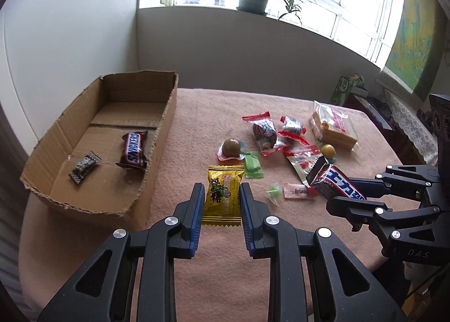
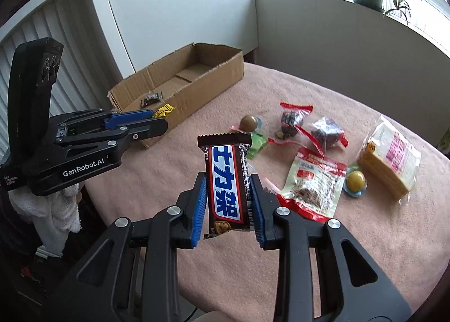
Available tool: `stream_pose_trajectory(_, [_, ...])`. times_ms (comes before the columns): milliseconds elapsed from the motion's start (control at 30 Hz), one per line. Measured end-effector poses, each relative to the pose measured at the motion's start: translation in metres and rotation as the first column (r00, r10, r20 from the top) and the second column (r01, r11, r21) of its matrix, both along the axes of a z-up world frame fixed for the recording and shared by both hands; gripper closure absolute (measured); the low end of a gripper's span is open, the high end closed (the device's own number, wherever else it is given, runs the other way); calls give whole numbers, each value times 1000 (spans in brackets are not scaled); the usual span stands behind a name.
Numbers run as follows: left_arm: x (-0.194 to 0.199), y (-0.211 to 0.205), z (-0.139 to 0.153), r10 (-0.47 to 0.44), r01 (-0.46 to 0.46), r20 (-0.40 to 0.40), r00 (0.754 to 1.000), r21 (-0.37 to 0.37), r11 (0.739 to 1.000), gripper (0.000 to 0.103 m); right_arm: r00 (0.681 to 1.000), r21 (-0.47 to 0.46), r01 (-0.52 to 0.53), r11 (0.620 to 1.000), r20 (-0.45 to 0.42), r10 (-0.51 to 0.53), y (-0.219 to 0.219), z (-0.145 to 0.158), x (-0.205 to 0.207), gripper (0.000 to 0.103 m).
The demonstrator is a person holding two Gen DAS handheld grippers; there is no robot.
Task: Organize snacks
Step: 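Carry both held snacks into the cardboard box and open both tools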
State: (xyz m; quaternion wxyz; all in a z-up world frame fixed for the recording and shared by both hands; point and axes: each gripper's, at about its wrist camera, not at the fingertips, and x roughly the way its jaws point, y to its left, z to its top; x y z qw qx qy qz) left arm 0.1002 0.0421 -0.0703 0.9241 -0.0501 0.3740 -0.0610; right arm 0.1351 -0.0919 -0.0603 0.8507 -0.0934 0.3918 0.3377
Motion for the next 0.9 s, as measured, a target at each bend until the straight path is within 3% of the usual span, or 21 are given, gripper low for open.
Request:
stream_pose_trajectory(267, [-13,39,34,79,-79,86,993,0,997,80,997,40,-37,999,66,34,40,35,11,73])
stream_pose_trajectory(467, [-14,71,43,148,-149,120,982,-3,989,80,996,77,-54,996,80,48,74,50,31,73])
stream_pose_trajectory(700, [-5,106,38,221,-223,117,968,6,975,80,994,89,-73,993,83,66,118,52,50,73])
stream_pose_trajectory(900, [7,129,28,266,-267,94,959,2,964,80,995,63,-83,995,59,80,155,36,72,73])
